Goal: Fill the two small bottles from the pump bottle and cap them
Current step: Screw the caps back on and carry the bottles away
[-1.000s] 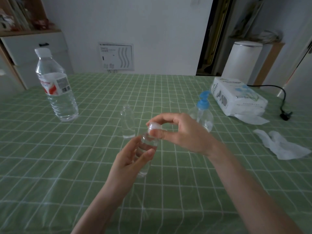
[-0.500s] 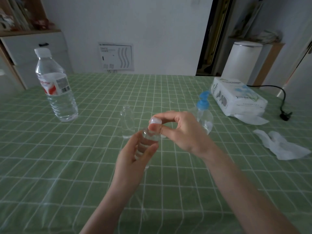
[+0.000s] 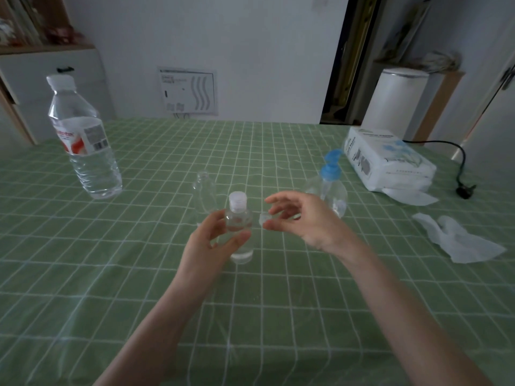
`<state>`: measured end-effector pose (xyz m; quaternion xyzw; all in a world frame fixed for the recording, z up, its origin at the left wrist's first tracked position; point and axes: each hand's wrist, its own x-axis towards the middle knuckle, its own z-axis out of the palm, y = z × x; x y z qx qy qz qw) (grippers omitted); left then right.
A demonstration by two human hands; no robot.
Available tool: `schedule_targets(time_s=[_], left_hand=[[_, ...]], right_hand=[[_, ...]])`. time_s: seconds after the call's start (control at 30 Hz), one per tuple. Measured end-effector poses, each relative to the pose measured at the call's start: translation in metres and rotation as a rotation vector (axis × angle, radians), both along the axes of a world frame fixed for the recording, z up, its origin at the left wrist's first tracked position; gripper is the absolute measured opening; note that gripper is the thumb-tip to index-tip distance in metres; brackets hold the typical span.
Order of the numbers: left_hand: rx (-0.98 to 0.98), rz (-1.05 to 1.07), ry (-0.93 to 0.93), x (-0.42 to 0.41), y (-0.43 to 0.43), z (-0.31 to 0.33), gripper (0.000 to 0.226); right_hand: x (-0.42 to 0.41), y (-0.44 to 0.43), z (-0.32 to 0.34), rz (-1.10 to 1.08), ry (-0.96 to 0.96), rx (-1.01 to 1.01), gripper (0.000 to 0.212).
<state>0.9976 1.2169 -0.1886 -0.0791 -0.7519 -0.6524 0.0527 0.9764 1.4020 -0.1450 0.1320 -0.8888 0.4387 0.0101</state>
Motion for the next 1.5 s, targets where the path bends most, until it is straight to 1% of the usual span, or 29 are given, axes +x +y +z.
schedule_targets(time_s=[0.13, 0.23, 0.33, 0.43, 0.5, 0.53, 0.6, 0.67, 0.77, 0.8, 0.9, 0.93, 1.0, 1.03, 1.1, 1.2, 1.27, 1.4, 1.5], left_hand=[[-0.043, 0.009, 0.013, -0.007, -0.001, -0.002, 0.031], [-0.079, 0.0, 0.022, -0.011, -0.001, -0.002, 0.032], [-0.104, 0.011, 0.019, -0.014, 0.0, -0.004, 0.035], [-0.105, 0.016, 0.014, -0.014, -0.001, -0.007, 0.036], [-0.097, 0.021, -0.006, -0.013, -0.004, -0.01, 0.045], [-0.088, 0.029, -0.008, -0.012, -0.007, -0.012, 0.045], [-0.08, 0.077, 0.027, -0.009, -0.014, -0.015, 0.037], [-0.055, 0.193, 0.054, -0.008, -0.02, -0.016, 0.029], [0.005, 0.37, 0.024, -0.015, -0.029, -0.012, 0.024], [0.013, 0.386, -0.004, -0.02, -0.031, -0.01, 0.03], [-0.029, 0.358, -0.085, -0.037, -0.033, -0.007, 0.064], [-0.049, 0.344, -0.099, -0.042, -0.033, -0.006, 0.072], [-0.072, 0.322, -0.117, -0.052, -0.032, -0.006, 0.081], [-0.078, 0.312, -0.124, -0.057, -0.032, -0.007, 0.082], [-0.077, 0.297, -0.12, -0.063, -0.03, -0.009, 0.076], [-0.119, 0.325, -0.076, -0.068, -0.027, -0.012, 0.051], [-0.124, 0.34, -0.062, -0.07, -0.026, -0.012, 0.04], [-0.086, 0.352, -0.039, -0.067, -0.028, -0.012, 0.038], [-0.054, 0.352, -0.022, -0.055, -0.032, -0.013, 0.033]], right_hand=[[-0.012, -0.002, -0.02, -0.101, 0.012, 0.178, 0.058], [-0.022, -0.011, -0.033, -0.189, -0.016, 0.205, 0.059], [-0.03, -0.02, -0.043, -0.246, -0.003, 0.283, 0.057], [-0.036, -0.025, -0.049, -0.275, 0.036, 0.344, 0.042], [-0.04, -0.027, -0.051, -0.296, 0.04, 0.352, 0.032], [-0.041, -0.027, -0.052, -0.305, 0.042, 0.346, 0.028], [-0.043, -0.027, -0.052, -0.315, 0.044, 0.338, 0.025], [-0.041, -0.026, -0.052, -0.317, 0.032, 0.33, 0.025], [-0.033, -0.022, -0.051, -0.291, 0.034, 0.305, 0.029], [-0.029, -0.021, -0.05, -0.28, 0.044, 0.297, 0.031], [-0.015, -0.014, -0.048, -0.241, 0.064, 0.268, 0.033], [-0.009, -0.012, -0.047, -0.228, 0.06, 0.248, 0.033], [0.002, -0.009, -0.046, -0.203, 0.053, 0.189, 0.032], [0.007, -0.007, -0.045, -0.19, 0.058, 0.159, 0.03], [0.015, -0.006, -0.044, -0.174, 0.071, 0.111, 0.028], [0.023, -0.006, -0.04, -0.147, 0.073, 0.042, 0.025], [0.027, -0.008, -0.037, -0.125, 0.077, 0.004, 0.024], [0.032, -0.01, -0.032, -0.058, 0.077, -0.05, 0.015], [0.035, -0.011, -0.028, -0.028, 0.045, -0.15, 0.017]])
